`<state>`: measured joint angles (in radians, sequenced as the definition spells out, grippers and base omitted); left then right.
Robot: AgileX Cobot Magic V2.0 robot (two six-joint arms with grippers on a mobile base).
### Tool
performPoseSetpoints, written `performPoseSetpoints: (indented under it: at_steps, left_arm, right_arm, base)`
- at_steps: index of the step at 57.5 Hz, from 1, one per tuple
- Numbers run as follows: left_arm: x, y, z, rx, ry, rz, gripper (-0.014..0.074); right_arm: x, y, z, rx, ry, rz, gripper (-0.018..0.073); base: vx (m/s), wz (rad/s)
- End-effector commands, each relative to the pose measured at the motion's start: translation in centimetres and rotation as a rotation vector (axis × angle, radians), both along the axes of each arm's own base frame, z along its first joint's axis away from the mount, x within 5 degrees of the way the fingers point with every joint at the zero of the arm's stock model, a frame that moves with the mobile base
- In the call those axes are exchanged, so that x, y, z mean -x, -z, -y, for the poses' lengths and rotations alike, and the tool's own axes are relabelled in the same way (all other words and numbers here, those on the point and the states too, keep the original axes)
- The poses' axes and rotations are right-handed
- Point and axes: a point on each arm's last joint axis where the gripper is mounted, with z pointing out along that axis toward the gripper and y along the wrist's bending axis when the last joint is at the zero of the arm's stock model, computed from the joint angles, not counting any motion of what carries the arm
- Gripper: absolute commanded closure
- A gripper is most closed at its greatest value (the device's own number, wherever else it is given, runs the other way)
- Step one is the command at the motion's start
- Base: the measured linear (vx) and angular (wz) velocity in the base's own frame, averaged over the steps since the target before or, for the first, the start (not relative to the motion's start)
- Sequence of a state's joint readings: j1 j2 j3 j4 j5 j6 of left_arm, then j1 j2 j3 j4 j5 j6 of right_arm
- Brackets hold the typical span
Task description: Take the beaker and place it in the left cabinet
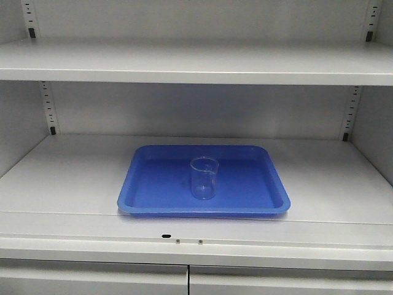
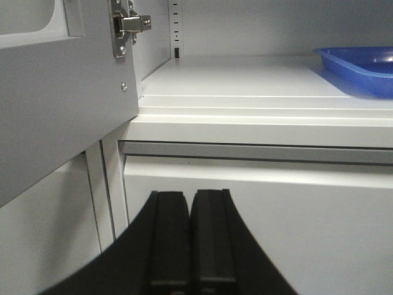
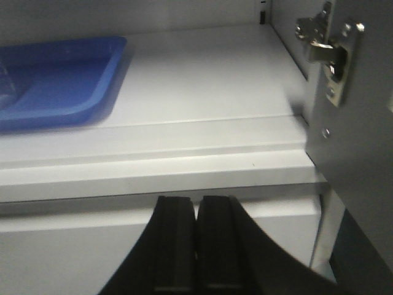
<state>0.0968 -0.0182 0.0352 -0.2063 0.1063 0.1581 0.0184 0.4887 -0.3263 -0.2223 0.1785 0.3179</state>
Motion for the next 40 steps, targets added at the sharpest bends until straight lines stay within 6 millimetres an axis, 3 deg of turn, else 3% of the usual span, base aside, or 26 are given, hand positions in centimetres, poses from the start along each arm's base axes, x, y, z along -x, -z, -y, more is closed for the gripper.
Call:
performPoseSetpoints:
  at_steps: [1, 16, 23, 40]
  left_arm:
    - [0.2, -1.4, -0.1, -0.002, -0.014, 0.115, 0.0603]
    - [0.2, -1.4, -0.1, -0.002, -0.014, 0.115, 0.0603]
    - [0.2, -1.4, -0.1, -0.002, -0.014, 0.115, 0.0603]
    - [0.2, -1.4, -0.1, -0.002, -0.014, 0.115, 0.0603]
  right_arm:
    - [1.4, 0.9, 0.0, 0.039, -0.014, 0.131, 0.0570]
    - [4.5, 8.0, -0.1, 0.001, -0.017, 0.158, 0.0568]
    - [5.4, 8.6, 0.0, 0.006, -0.007, 0.120, 0.0568]
    - [5.4, 9.0, 0.0, -0.005, -0.004, 0.072, 0.0568]
  base:
    - [0.00, 0.00]
    - [0.00, 0.00]
    - [0.00, 0.00]
    - [0.00, 0.00]
